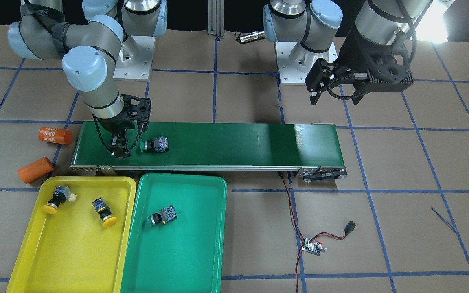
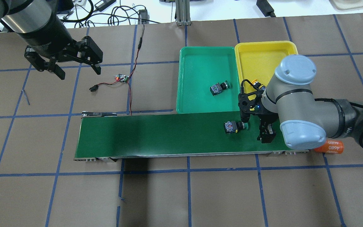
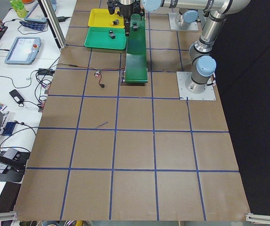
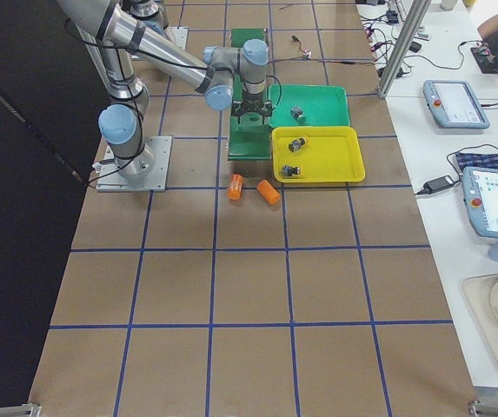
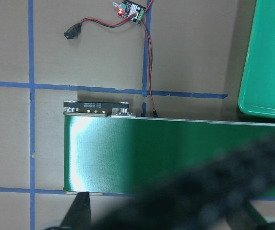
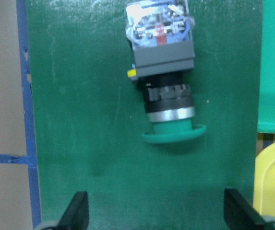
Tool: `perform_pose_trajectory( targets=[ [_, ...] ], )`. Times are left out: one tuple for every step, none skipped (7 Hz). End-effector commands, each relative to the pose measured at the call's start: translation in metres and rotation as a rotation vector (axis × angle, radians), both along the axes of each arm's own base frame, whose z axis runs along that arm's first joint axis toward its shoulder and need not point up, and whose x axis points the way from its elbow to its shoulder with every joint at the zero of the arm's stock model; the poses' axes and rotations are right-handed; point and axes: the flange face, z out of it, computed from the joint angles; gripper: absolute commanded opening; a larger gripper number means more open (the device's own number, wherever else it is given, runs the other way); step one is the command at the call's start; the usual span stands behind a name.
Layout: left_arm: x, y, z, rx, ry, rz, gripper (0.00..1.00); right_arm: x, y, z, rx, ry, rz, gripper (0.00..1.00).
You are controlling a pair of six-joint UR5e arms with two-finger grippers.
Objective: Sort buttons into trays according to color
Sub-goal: 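Grasp the last green-capped button with the right gripper and lift it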
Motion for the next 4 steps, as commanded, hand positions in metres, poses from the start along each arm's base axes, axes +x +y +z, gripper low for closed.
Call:
perform_pose_trajectory(
  targets=[
    [0.0,-0.0002,0.0007,-0.002,0.0,0.0,1.0,0.0201,0.001,-0.0038,-0.006,0.0,0.029,1.0],
    [0.0,-0.0001,0.0,0.0,0.0,0.0,1.0,0.0203,-0.0008,-0.0045,-0.015,0.0,0.029,1.0],
    [0.0,-0.0002,0.0007,-0.002,0.0,0.002,1.0,0.0206,-0.0033,-0.0028,-0.038,-0.002,0.029,0.94],
    [0.0,-0.0001,0.0,0.0,0.0,0.0,1.0,0.0204,-0.0035,-0.0026,-0.04,-0.001,0.037,0.56]
  ],
)
